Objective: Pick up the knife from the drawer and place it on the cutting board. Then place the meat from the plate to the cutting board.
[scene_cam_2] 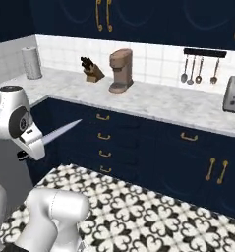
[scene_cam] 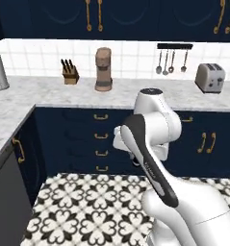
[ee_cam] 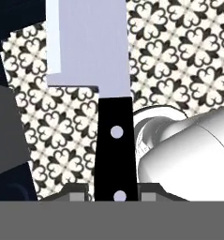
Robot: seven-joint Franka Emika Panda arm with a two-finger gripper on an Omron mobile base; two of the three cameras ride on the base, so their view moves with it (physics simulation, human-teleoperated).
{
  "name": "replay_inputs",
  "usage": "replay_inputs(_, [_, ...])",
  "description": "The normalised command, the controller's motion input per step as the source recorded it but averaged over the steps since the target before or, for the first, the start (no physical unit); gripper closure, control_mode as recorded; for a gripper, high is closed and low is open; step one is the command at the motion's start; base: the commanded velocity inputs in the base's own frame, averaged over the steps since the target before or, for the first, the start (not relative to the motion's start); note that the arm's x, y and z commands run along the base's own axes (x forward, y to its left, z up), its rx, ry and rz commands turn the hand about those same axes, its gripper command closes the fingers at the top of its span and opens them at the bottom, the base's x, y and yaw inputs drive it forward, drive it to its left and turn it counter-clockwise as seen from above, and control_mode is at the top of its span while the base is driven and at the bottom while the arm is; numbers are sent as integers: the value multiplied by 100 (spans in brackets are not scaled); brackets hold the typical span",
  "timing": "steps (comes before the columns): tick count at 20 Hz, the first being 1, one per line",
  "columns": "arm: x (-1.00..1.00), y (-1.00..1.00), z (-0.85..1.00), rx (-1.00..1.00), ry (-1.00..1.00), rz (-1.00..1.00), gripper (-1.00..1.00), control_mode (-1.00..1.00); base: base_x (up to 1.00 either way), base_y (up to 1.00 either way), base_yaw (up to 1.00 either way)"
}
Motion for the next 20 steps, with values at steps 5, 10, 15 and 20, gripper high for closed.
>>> replay_inputs(5, [0, 0, 0, 0, 0, 0, 100, 100, 82, 0, 86])
replay_inputs(10, [0, 0, 0, 0, 0, 0, 100, 100, 100, 0, 79])
replay_inputs(15, [0, 0, 0, 0, 0, 0, 100, 100, 100, 0, 78])
replay_inputs(20, [0, 0, 0, 0, 0, 0, 100, 100, 90, -5, 61])
